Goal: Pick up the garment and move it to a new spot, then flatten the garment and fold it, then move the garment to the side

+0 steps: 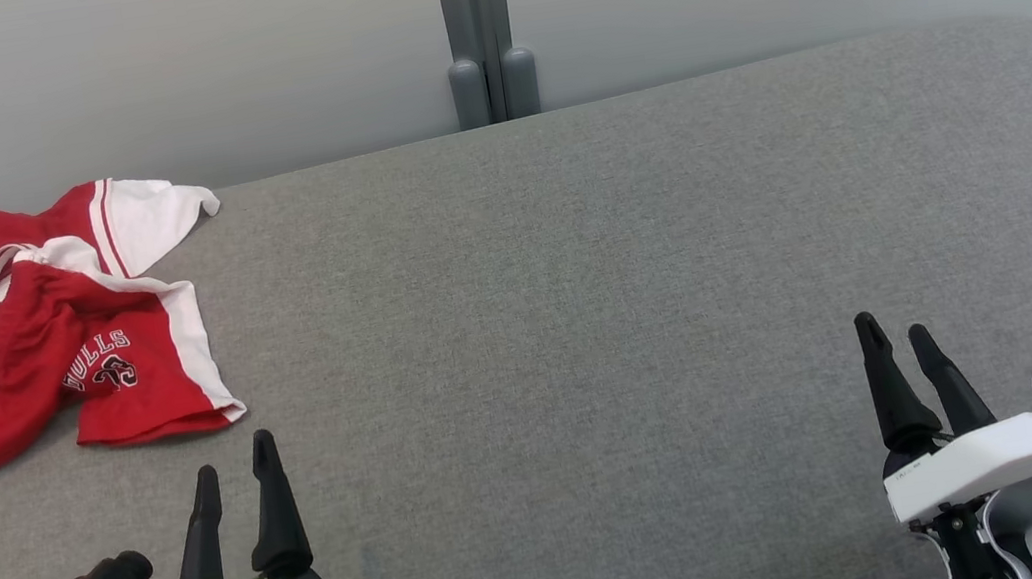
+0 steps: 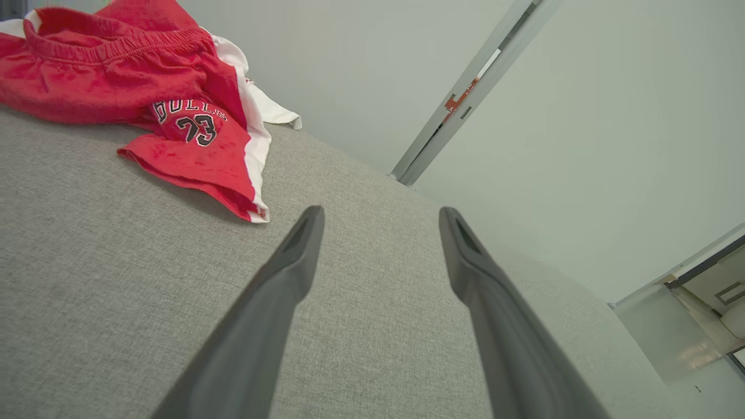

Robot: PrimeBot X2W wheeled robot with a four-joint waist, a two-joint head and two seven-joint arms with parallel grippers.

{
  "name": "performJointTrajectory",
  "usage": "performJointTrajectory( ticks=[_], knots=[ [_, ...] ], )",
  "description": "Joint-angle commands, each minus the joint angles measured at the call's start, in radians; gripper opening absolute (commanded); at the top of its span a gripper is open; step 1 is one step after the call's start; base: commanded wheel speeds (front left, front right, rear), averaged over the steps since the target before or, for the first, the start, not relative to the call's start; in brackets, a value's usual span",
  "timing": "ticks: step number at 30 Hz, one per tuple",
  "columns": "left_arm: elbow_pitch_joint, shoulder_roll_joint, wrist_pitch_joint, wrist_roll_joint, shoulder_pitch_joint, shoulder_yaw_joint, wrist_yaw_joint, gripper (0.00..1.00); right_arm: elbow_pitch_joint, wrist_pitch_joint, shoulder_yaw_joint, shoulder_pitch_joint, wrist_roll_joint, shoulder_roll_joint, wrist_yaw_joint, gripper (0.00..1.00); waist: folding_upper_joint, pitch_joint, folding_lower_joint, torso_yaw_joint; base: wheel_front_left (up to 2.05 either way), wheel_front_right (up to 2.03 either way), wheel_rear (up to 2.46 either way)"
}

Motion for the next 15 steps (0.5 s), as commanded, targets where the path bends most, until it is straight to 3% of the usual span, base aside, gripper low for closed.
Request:
performJointTrajectory(
  ticks=[1, 15],
  knots=[
    [-0.009, 0.007, -0.009, 0.034, 0.005, -0.005, 0.005, 1.0, -0.01, -0.011, 0.003, -0.003, -0.032, -0.006, 0.0, 1.0, 0.0, 0.0, 0.0, 0.0, 0.0, 0.0, 0.0],
    [0.022, 0.009, -0.045, 0.193, 0.014, -0.03, 0.026, 1.0, 0.016, -0.047, 0.016, 0.0, -0.2, -0.007, 0.0, 1.0, 0.0, 0.0, 0.0, 0.004, 0.0, 0.0, 0.0]
  ],
)
